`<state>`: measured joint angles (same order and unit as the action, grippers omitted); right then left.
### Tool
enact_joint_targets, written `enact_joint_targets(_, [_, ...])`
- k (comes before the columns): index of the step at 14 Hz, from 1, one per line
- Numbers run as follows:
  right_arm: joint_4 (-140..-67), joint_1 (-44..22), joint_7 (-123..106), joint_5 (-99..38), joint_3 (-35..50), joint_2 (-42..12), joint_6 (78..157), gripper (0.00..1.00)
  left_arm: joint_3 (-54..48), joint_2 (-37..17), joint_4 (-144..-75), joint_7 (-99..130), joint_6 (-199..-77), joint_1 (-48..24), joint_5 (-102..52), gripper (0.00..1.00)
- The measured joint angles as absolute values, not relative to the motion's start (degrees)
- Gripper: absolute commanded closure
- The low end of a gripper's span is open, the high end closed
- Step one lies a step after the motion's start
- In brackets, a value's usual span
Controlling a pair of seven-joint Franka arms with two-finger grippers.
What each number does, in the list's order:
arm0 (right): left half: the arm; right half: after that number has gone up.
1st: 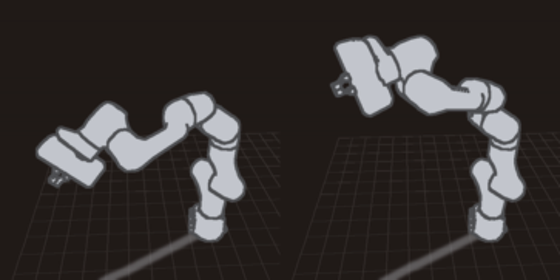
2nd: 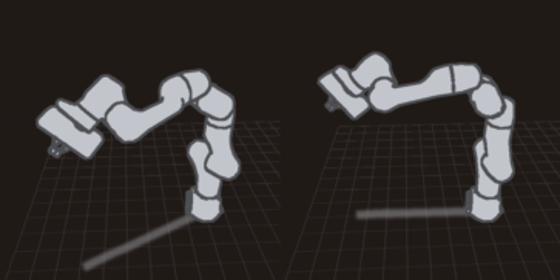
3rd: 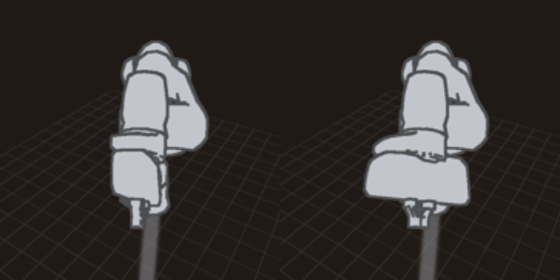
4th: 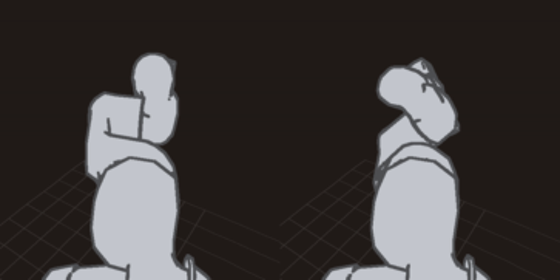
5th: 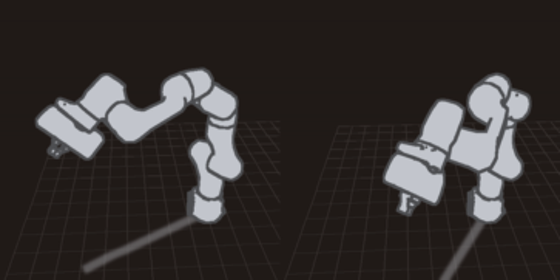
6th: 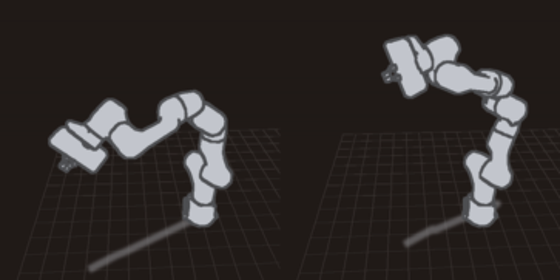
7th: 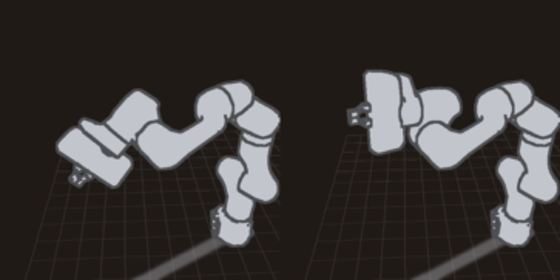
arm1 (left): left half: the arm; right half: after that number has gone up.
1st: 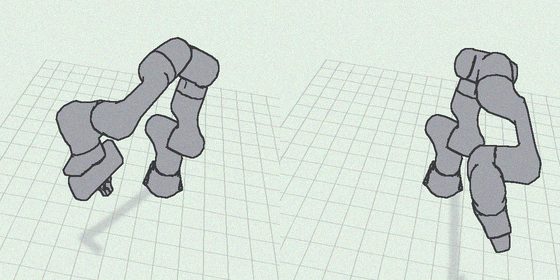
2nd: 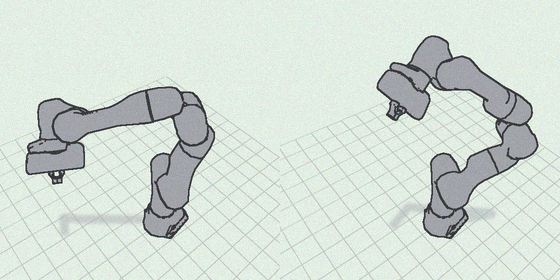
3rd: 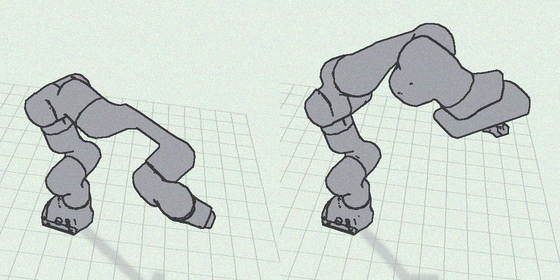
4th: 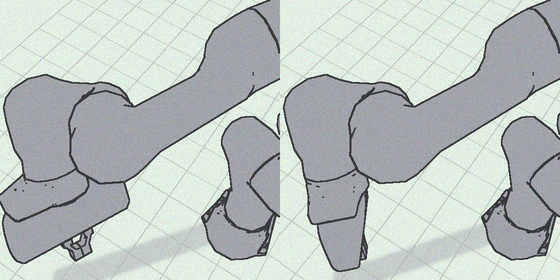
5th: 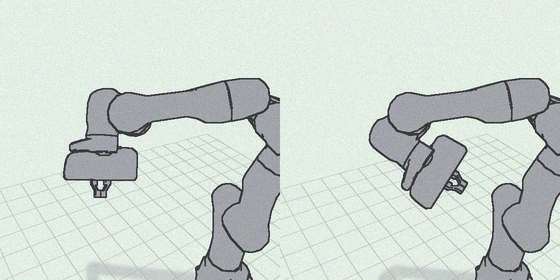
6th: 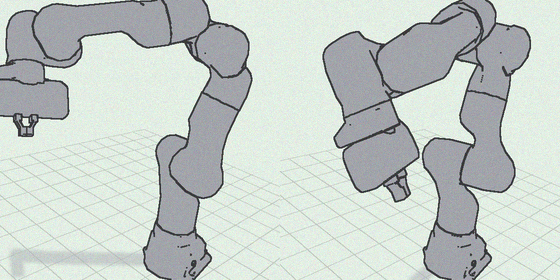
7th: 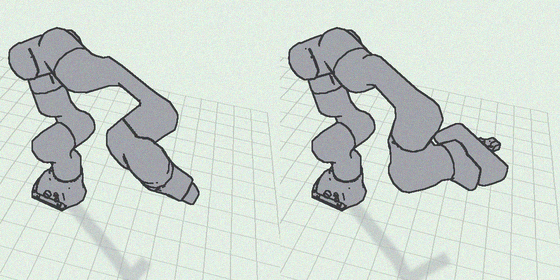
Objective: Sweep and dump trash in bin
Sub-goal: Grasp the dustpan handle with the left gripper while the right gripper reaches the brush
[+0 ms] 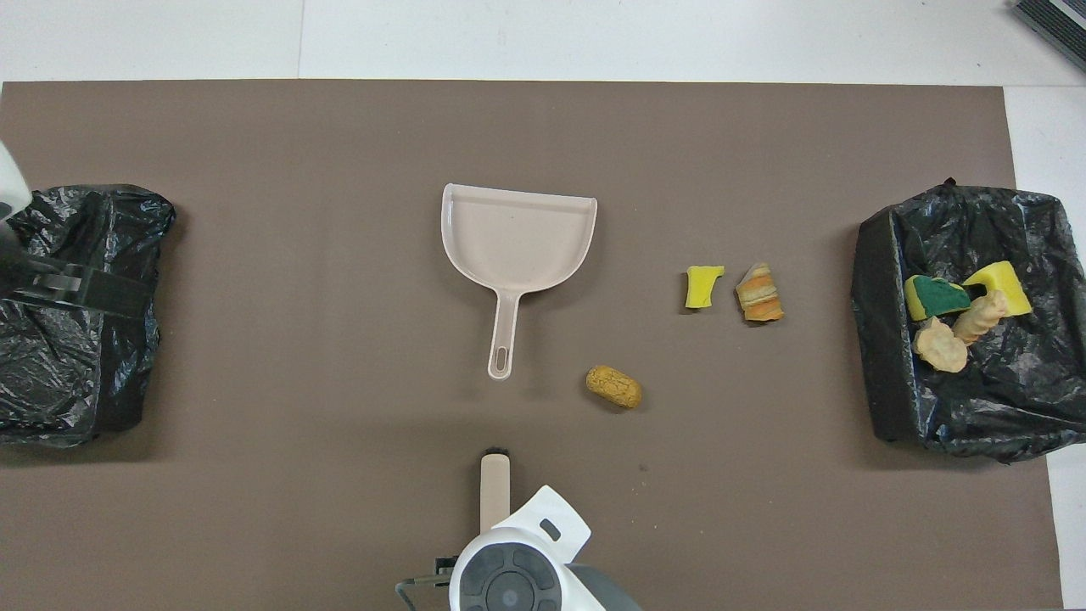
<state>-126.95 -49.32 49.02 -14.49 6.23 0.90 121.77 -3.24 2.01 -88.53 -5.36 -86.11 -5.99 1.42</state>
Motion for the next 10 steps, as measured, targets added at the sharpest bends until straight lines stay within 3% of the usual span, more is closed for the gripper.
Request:
enact_joint_targets(6, [-130.7, -51.9, 49.3, -19.0, 6.2, 0.3, 123.0, 0.0, -3.5, 1.7, -95.7, 7.6, -95.3, -15.3, 1.3, 0.0])
enact_joint_targets(10, [-130.8, -53.2, 49.3, -19.9, 6.2, -1.6, 125.8, 0.2, -3.6, -1.3, -101.3, 14.1, -105.3, -20.9, 1.1, 0.0])
